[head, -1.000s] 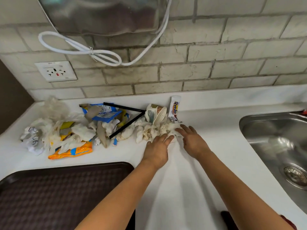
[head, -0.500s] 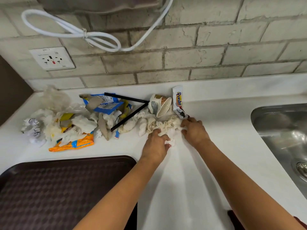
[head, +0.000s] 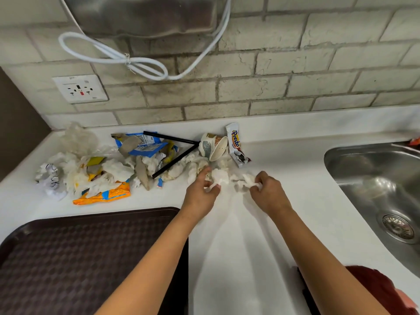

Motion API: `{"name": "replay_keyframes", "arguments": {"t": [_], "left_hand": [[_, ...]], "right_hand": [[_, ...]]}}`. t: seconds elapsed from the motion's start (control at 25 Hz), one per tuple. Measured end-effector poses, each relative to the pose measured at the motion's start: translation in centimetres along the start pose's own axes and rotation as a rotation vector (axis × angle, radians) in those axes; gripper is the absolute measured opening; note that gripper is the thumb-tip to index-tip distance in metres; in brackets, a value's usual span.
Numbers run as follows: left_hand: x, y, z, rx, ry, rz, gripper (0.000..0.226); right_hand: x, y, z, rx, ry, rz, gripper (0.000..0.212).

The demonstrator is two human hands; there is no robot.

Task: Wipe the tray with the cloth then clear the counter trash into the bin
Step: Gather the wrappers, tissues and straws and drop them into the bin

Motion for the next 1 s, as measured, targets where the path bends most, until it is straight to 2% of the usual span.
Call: {"name": "replay_keyframes", "arguments": {"t": [0.08,0.16,0.28,0.48,0.68,0.8,1.0], "left_hand": [[-0.7,0.3,-0.5,-0.134,0.012,-0.070,0.038],[-1.5,0.7,-1.1,-0.375,0.008,-0.162,0.027],[-2.8,1.5,-2.1,-0.691,0.025,-0.226,0.016],[-4.8,2.8,-3.8,-0.967,0.008,-0.196,0.021],[-7.6,4.5,-5.1,-1.055,-0.043,-0.173,0.019],[-10.3,5.3,-5.3,-1.002,-0.114,-0.134,0.019],[-16.9,4.6,-5.6,-0.933,-0.221,-0.117,0.017]], "right_hand": [[-1.3,0.6,-0.4,0.060,0.042,0.013,0.015],[-2.6,1.1,-1.0,0.124,0.094,0.019,0.018],[-4.5,1.6,-1.7,0.220,0.163,0.023,0.014],[-7.2,1.6,-2.5,0.348,0.230,0.013,0.014],[-10.7,0.6,-3.4,0.455,0.290,-0.038,0.019],[-14.2,0.0,-3.4,0.577,0.357,-0.111,0.021],[-21.5,-0.5,-1.8,0.625,0.410,-0.196,0.017]]}}
Point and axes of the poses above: each hand's wrist, its own x-axis towards the middle knuckle, its own z-axis out of the palm, y = z × x, the point moved 2 cm from there along x, towards the middle knuckle, and after that the axes turned 7 degrees about z, right-handed, at the moved point
